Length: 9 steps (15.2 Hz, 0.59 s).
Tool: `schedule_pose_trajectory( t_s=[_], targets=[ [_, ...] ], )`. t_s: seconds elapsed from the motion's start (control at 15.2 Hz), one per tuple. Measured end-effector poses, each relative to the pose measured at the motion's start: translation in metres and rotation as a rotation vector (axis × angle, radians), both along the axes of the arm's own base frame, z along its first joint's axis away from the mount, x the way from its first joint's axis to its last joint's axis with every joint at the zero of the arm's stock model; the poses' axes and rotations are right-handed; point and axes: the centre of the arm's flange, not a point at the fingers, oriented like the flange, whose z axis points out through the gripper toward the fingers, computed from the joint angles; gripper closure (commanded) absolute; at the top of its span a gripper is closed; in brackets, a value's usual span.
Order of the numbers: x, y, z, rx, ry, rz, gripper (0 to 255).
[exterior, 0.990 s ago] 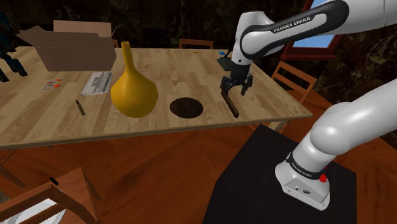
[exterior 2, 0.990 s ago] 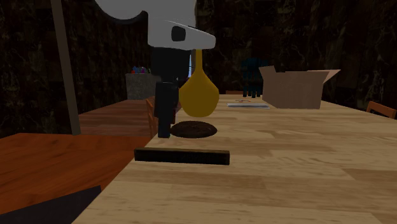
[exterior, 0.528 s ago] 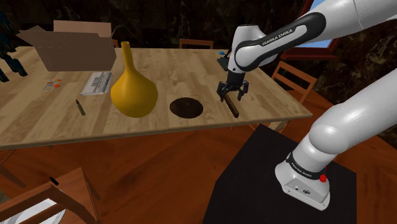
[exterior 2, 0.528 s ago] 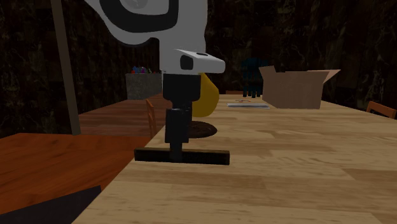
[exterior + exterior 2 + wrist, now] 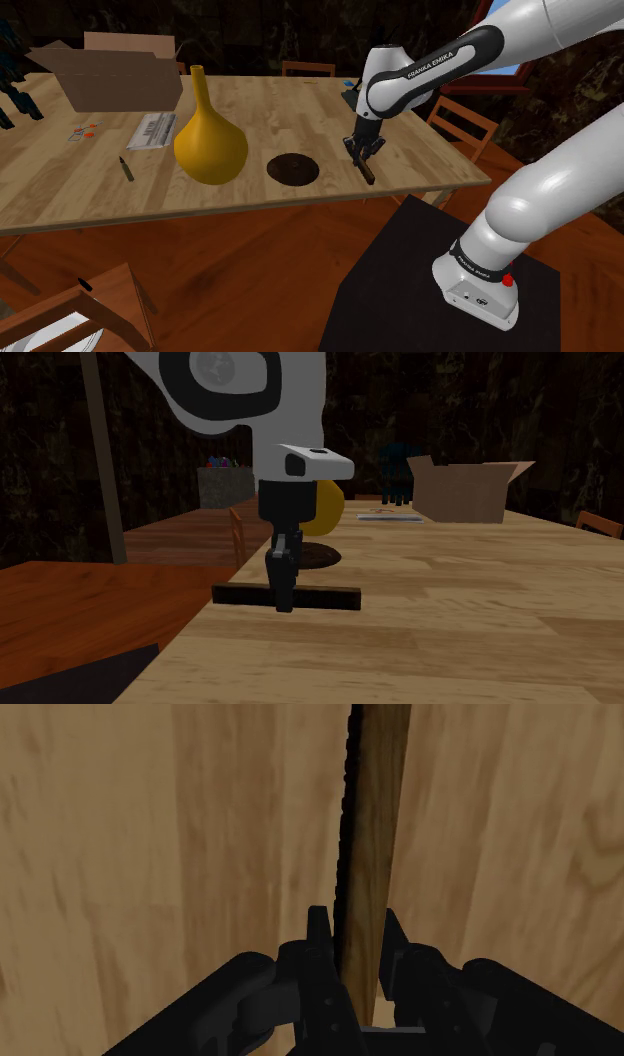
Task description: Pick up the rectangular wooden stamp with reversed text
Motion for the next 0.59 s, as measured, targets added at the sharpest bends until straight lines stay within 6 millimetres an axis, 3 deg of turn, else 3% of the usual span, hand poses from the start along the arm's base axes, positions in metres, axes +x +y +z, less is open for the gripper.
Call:
schedule_pose_trajectory(
  t_s=[0.59],
  targets=[
    [-0.0004, -0.0011, 0.0063, 0.001, 0.009, -0.003, 255]
  ],
)
